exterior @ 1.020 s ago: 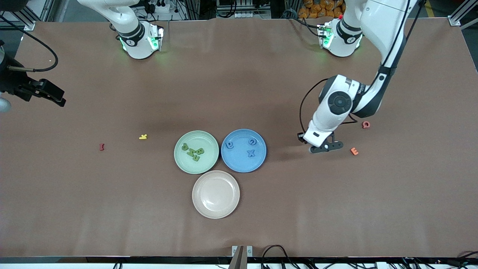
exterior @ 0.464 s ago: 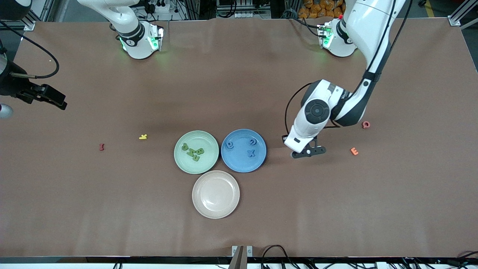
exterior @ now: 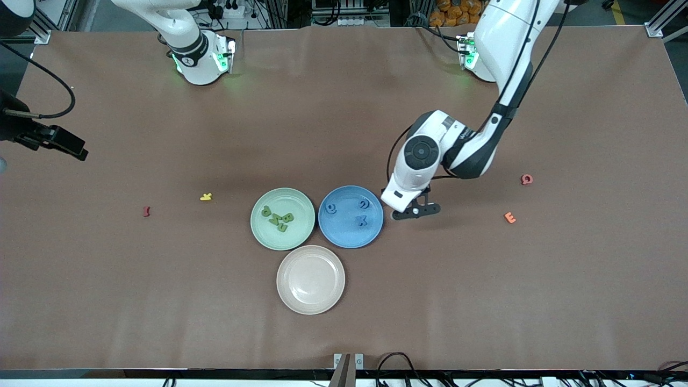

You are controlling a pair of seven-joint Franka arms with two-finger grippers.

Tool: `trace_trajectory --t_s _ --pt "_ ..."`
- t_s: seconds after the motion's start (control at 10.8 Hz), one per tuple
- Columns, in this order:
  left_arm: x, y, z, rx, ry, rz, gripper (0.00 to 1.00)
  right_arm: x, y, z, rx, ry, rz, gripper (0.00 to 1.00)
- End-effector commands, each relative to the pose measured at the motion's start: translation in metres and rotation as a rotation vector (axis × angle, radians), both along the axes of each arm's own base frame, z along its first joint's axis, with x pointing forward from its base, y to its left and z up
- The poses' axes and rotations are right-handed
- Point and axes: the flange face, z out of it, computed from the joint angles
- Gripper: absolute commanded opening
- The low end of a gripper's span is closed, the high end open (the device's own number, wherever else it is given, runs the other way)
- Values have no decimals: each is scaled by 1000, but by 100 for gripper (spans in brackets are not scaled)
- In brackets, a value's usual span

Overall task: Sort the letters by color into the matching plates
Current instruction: 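Carry the blue E over the blue plate with the left gripper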

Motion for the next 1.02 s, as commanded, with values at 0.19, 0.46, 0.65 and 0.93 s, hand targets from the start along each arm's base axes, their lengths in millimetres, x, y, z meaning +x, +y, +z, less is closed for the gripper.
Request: trace_trajectory --t_s 0.19,0.46,0.65,0.93 --pt "-7 -53 -3 -17 -5 66 0 7 4 -8 -3 14 58 100" --pt "-14 -83 6 -43 -32 85 0 10 6 -8 -3 -8 72 100" --pt "-17 -98 15 -76 -51 99 0 11 8 -5 -3 -18 86 100" --pt "-22 -116 24 -157 -87 136 0 14 6 -3 0 -41 195 100"
